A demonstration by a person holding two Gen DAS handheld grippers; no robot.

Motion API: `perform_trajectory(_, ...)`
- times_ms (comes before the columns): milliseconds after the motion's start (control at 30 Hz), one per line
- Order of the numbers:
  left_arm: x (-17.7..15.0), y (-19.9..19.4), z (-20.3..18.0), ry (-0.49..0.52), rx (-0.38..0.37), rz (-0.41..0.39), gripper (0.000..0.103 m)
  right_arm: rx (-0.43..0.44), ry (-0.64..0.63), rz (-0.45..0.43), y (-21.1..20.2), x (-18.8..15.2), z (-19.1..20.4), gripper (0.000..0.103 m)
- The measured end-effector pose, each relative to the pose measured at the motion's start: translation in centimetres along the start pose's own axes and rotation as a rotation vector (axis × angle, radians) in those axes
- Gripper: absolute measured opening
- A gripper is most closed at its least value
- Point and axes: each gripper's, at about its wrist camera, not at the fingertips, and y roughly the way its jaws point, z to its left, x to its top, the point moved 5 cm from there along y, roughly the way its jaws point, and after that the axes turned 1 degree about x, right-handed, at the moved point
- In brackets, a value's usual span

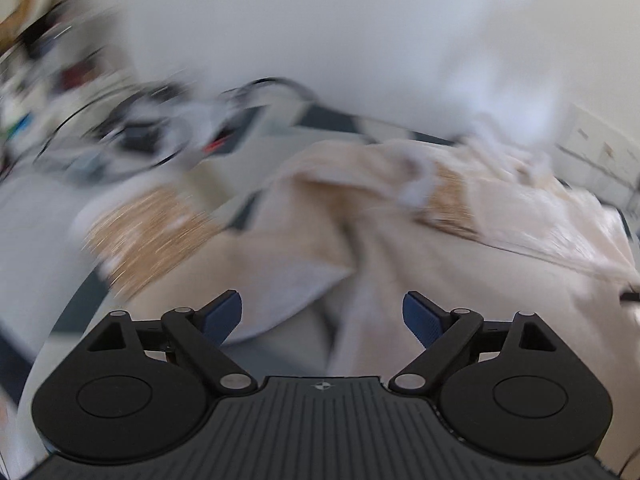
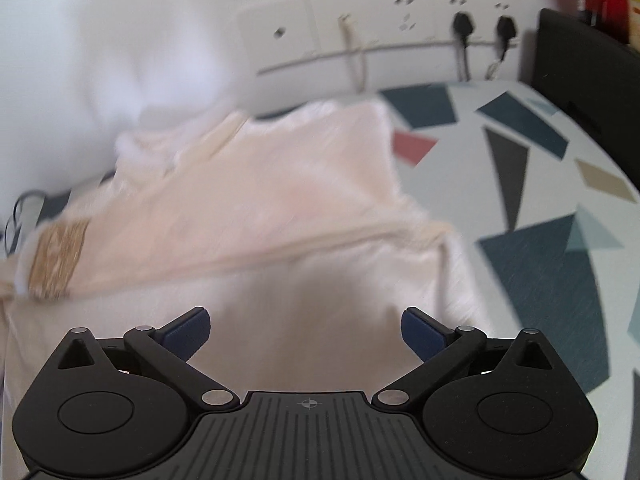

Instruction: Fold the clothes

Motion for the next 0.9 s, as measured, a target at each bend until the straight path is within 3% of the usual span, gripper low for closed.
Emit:
perform_trajectory(200, 0.1, 0.3, 6.3, -0.159, 0.129, -0.032, 0.090, -0.028, -0.009, 0.077, 1.0, -1.6, 2.3, 0.101)
perform_trajectory(267, 1.1, 0.4, 7.6, -0.143, 0.185, -0.101, 0.090, -0.032, -0.009, 0.085, 0.7, -1.7, 2.8, 0.101)
perform_trajectory(367, 2.7, 2.1, 9.5, -0.122, 0.216, -0.135, 0.090, -0.046, 0.017, 0.076, 0.2, -1.4, 3.5, 0.102)
perform_trajectory(500, 3.2, 5.1, 10.9, -0.200, 0.240, -0.098, 0.088, -0.112, 0.106, 0.025, 0.4, -1.3, 3.9, 0.102)
perform_trajectory(600, 3.4, 6.3, 10.9, -0.231, 0.246, -0.074, 0.080, -0.169, 0.192, 0.023, 1.1, -1.5, 3.7, 0.102)
perform_trajectory(633, 3.5, 6.2, 11.0, -0.244, 0.242, -0.074, 0.068, -0.167, 0.216, 0.035, 1.3, -1.6, 3.8, 0.102)
perform_trajectory(667, 3.6, 6.1, 11.1, -0.257, 0.238, -0.073, 0.037, -0.162, 0.232, 0.043, 1.4, -1.6, 3.8, 0.102)
perform_trajectory(700, 3.7, 6.0, 11.3, -0.285, 0.227, -0.062, 0.021, -0.160, 0.238, 0.042, 1.3, -1.6, 4.0, 0.102)
perform_trajectory(767, 4.5, 4.9, 12.1, -0.389, 0.166, -0.063, 0.010, -0.157, 0.228, 0.023, 0.9, -1.3, 4.3, 0.102)
perform_trajectory(800, 5.3, 3.9, 12.3, -0.409, 0.149, -0.092, 0.010, -0.150, 0.217, 0.011, 0.6, -1.1, 4.6, 0.102)
perform_trajectory(900, 8.8, 0.0, 11.7, -0.367, 0.152, -0.233, 0.008, -0.115, 0.197, -0.020, -0.2, -0.3, 5.4, 0.102)
